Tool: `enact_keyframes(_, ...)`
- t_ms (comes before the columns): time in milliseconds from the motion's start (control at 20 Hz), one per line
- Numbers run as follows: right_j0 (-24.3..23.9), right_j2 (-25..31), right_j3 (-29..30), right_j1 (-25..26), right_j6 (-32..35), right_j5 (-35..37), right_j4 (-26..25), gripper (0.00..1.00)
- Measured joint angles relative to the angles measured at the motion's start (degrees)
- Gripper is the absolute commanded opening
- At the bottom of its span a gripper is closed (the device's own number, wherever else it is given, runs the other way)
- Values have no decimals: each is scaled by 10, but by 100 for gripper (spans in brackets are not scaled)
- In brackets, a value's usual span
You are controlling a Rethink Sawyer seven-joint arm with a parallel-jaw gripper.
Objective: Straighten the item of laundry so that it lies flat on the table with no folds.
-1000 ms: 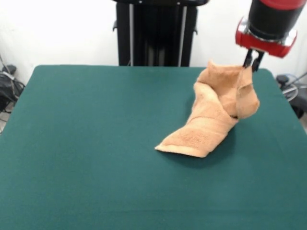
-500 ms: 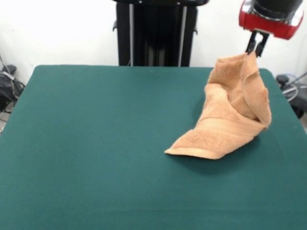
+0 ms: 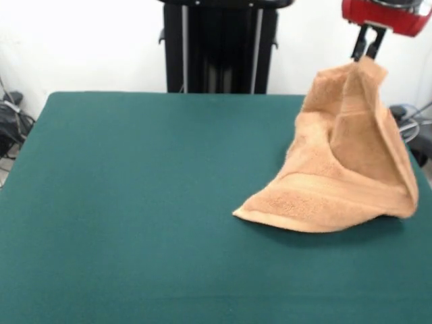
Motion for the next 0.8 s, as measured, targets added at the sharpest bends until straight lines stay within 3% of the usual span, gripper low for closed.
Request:
enact_keyframes(300,-10,-4,-25,-2,0,84,0,0)
enact_keyframes(800,-9,-33,-47,-17,0,120,0,0)
